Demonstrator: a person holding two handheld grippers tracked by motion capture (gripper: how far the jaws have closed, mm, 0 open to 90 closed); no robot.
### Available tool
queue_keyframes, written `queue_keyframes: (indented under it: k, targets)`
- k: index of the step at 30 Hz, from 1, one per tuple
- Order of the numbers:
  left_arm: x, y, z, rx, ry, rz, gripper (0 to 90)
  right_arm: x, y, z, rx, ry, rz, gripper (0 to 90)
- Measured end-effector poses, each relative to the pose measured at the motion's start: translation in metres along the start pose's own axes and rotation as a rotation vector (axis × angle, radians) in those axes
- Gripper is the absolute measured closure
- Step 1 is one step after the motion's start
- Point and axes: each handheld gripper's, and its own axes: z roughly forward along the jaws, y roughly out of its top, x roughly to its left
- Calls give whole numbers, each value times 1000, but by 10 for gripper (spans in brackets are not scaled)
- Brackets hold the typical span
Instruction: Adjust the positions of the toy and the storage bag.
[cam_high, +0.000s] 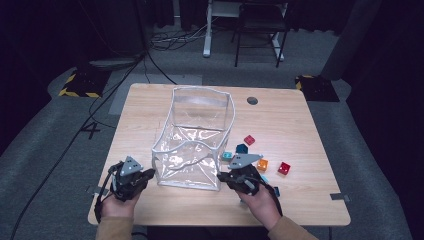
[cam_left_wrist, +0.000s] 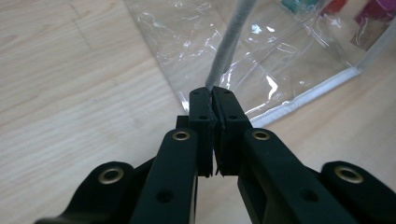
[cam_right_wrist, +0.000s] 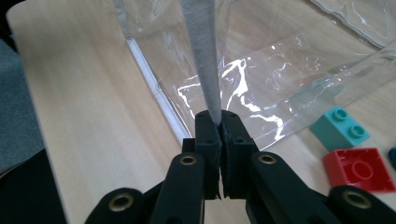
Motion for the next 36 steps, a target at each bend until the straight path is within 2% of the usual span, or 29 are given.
queue_keyframes:
  k: [6,8,9,12,23,27,28,29,30,31,32,34,36]
  targets:
    - [-35,-1,-2,21,-16,71,872,3,-25,-25,-5,18,10,868]
    - [-49,-1,-1,25,-37,99,872,2,-37,-37,-11,26,27,867]
    - [-49,-1,-1,25,-37,99,871,2,-37,-37,-11,26,27,867]
    - [-60,1,3,19,-64,112,871,0,-47,-49,-15,14,28,866]
    - [-88,12,15,32,-122,186,870,-4,-73,-78,-11,-7,66,864]
    - [-94,13,17,36,-138,200,870,-7,-79,-85,-15,3,88,849]
    - [-94,13,16,36,-139,202,870,-10,-80,-86,-27,25,101,789]
    - [-93,13,16,36,-143,200,870,-10,-80,-86,-27,25,101,789]
    - [-92,12,16,38,-156,195,864,-11,-80,-87,-42,52,112,721]
    - [-92,11,16,35,-163,191,811,-12,-79,-88,-56,75,122,651]
    - [-91,11,15,40,-167,195,720,-13,-78,-89,-64,85,125,614]
    - [-89,11,13,70,-176,216,431,-13,-75,-96,-80,94,99,555]
    - [-85,11,9,66,-185,223,369,-16,-75,-101,-89,94,94,535]
